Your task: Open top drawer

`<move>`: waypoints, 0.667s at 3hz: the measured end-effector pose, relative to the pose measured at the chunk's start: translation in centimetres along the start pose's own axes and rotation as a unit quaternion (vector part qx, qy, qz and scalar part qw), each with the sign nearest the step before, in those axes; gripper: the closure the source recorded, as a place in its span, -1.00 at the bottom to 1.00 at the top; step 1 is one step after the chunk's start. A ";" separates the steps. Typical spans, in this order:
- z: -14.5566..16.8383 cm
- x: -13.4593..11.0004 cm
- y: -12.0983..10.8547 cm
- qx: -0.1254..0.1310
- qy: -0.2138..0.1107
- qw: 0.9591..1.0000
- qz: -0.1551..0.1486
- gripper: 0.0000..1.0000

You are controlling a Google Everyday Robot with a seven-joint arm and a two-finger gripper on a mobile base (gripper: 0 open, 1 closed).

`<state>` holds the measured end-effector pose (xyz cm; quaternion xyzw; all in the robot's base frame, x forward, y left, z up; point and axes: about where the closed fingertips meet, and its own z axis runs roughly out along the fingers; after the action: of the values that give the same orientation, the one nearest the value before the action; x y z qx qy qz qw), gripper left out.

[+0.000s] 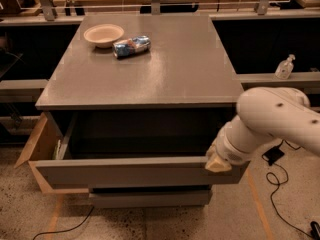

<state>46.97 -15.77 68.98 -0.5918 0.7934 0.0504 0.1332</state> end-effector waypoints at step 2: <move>-1.7 2.1 3.2 0.000 -0.001 1.000 0.028 1.00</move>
Offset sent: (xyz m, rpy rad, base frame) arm -0.1774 -0.0637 0.0349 0.0650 0.0638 -0.2527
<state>43.16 -17.15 69.76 -0.5690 0.8097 0.0553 0.1326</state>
